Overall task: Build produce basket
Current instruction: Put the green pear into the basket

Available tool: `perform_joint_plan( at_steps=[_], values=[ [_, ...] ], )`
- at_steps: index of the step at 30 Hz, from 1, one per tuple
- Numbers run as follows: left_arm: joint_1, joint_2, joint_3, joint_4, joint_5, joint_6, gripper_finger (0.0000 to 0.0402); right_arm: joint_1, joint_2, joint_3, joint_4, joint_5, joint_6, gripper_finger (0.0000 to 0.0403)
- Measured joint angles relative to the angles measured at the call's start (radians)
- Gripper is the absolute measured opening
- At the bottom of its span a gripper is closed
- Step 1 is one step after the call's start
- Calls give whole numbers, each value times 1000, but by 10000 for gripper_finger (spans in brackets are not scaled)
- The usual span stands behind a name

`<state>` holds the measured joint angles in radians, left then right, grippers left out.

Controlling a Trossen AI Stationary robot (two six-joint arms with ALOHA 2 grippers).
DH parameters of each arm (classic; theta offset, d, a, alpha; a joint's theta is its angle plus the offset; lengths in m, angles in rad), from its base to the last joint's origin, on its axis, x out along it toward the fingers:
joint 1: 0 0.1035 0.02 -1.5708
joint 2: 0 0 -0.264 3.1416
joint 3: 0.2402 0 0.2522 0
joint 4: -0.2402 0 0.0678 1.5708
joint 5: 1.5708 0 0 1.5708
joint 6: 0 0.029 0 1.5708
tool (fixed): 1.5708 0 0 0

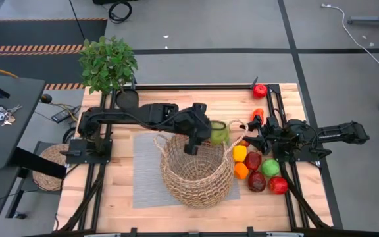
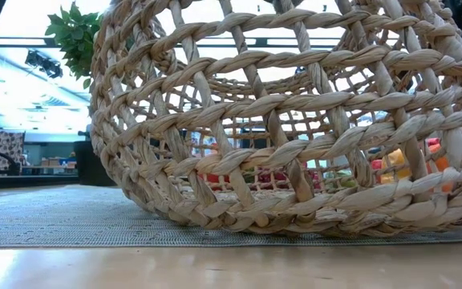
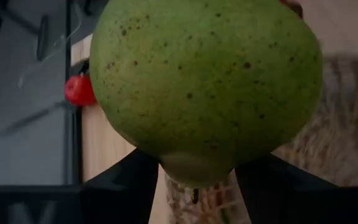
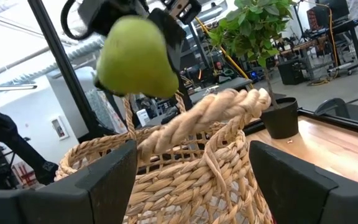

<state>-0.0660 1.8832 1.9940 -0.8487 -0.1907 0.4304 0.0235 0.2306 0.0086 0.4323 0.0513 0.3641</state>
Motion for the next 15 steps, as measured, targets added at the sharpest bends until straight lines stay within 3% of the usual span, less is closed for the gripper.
perform_joint_plan(
  at_steps=[8,15],
  values=[
    [-7,20,-5,-56,4,339,194,0,2,0,0,5,0,312],
    [-24,47,-5,-151,1,450,194,0,3,0,0,3,0,312]
  ],
)
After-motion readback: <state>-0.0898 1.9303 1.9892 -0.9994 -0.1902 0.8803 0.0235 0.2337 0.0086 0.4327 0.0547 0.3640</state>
